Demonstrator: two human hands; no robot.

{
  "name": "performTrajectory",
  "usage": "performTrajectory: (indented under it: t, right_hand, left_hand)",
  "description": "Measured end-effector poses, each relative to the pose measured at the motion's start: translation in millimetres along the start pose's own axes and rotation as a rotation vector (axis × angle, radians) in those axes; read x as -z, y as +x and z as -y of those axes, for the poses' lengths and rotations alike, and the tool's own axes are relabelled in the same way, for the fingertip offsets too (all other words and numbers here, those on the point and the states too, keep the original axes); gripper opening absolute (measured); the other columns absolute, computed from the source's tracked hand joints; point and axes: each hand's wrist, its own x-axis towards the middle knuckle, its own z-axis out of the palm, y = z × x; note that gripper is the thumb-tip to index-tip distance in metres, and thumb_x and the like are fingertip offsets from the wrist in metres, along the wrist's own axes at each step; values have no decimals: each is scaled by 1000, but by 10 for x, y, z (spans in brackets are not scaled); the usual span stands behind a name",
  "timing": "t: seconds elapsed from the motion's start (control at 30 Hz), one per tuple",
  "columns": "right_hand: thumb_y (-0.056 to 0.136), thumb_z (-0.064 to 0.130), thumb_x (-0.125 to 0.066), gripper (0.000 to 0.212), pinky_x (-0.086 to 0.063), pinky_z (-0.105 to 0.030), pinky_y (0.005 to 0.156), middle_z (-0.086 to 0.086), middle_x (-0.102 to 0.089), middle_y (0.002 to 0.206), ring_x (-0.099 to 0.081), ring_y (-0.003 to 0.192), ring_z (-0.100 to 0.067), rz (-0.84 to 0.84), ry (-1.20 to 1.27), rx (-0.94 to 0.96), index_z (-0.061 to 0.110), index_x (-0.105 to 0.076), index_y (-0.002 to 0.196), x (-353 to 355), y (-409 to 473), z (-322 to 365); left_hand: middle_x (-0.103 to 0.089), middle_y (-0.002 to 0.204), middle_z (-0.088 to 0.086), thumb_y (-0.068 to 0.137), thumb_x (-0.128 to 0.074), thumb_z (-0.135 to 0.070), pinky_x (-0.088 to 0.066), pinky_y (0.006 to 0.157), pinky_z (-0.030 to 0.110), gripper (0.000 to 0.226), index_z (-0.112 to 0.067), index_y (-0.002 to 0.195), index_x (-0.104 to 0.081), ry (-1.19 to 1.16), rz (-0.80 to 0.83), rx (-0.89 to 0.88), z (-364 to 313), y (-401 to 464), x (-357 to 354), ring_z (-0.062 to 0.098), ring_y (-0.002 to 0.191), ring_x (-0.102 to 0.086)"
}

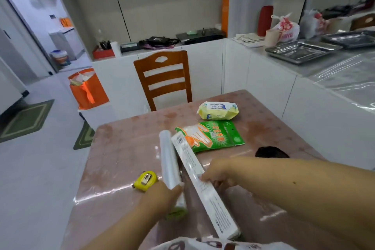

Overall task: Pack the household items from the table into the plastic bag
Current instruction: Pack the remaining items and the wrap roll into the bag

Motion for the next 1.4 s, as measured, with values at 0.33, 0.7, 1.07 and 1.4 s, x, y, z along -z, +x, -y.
performTrajectory:
  t: [0.33,0.7,1.07,1.4]
  right_hand:
    - [84,28,-63,48,-46,-38,95,-9,-50,133,-50,122,-30,-682,-678,137,14,-50,128,834,872,234]
    - [82,19,-63,25,-49,-33,92,-10,-67,116,-61,108,-31,-719,-413,166,15,-72,106,1117,1171,285]
    - [79,19,-72,30,-47,-30,79,-11,-66,105,-55,88,-23,-726,-508,146,8,-68,106,1822,249,645]
    - [90,12,-54,18,-40,-26,70,-4,-57,91,-52,85,-26,-888,-758,39,9,-62,106,1676,123,1009]
  left_hand:
    - [-66,90,2,87,-42,-66,-49,81,26,56,-16,100,-63,319,92,-176,25,231,-130,19,98,-65]
    - [-60,66,-4,91,-46,-51,-41,61,28,40,-17,71,-53,-32,-275,-169,-114,405,151,17,72,-57]
    - [-63,79,11,92,-58,-16,-50,51,23,21,4,87,-63,-793,-91,-217,-411,483,347,15,65,-59]
    - [-61,80,15,93,-59,-11,-55,55,23,15,0,84,-62,-1080,-4,-224,-640,431,412,21,67,-60]
